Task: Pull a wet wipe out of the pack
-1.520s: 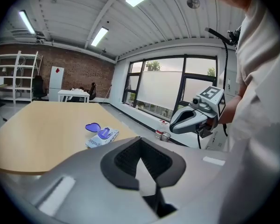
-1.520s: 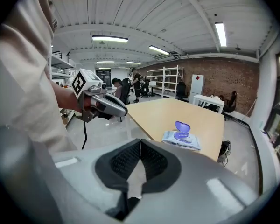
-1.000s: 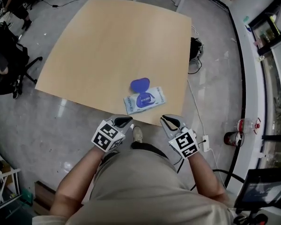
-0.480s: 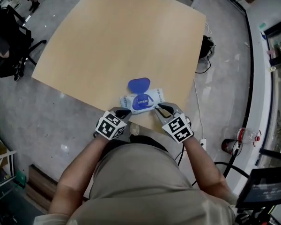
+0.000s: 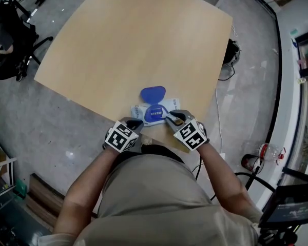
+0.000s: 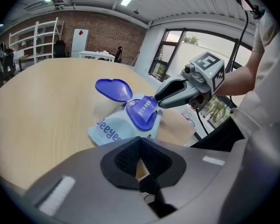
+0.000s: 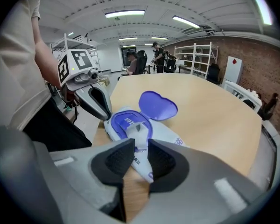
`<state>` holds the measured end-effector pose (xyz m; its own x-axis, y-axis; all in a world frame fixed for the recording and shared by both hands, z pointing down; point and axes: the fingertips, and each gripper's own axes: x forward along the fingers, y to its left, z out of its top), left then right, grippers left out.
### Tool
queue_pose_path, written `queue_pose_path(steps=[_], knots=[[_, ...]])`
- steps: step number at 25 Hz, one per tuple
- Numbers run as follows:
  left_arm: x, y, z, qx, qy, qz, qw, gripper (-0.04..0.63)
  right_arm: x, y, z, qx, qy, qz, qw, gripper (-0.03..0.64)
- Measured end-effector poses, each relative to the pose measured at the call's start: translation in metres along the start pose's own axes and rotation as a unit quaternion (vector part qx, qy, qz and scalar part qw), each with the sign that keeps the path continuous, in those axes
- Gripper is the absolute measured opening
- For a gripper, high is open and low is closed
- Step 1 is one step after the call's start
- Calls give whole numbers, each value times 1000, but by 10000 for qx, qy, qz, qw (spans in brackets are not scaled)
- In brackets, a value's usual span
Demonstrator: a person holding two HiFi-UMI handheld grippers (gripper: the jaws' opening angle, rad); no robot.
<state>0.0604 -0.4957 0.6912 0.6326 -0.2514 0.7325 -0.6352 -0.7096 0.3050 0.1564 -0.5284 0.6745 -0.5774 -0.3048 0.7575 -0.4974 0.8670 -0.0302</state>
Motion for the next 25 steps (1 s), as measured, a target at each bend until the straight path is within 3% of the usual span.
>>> queue_pose_path(steps=[9,13,16,25], knots=[[-1,-3,-3,61,73,5,10000,6,8,8,-4,-177,170,67,9997,77],[0,-3,-5,67,92,5,9999,6,11,11,-4,-271,208,69,9994,60],[0,-2,-5,75,104,-6,9999,6,12,14,-1,-294,193,79,9993,11],[0,0,-6,136,140,-24,9998,6,4,9,5,-191,38,-17,9998,6]])
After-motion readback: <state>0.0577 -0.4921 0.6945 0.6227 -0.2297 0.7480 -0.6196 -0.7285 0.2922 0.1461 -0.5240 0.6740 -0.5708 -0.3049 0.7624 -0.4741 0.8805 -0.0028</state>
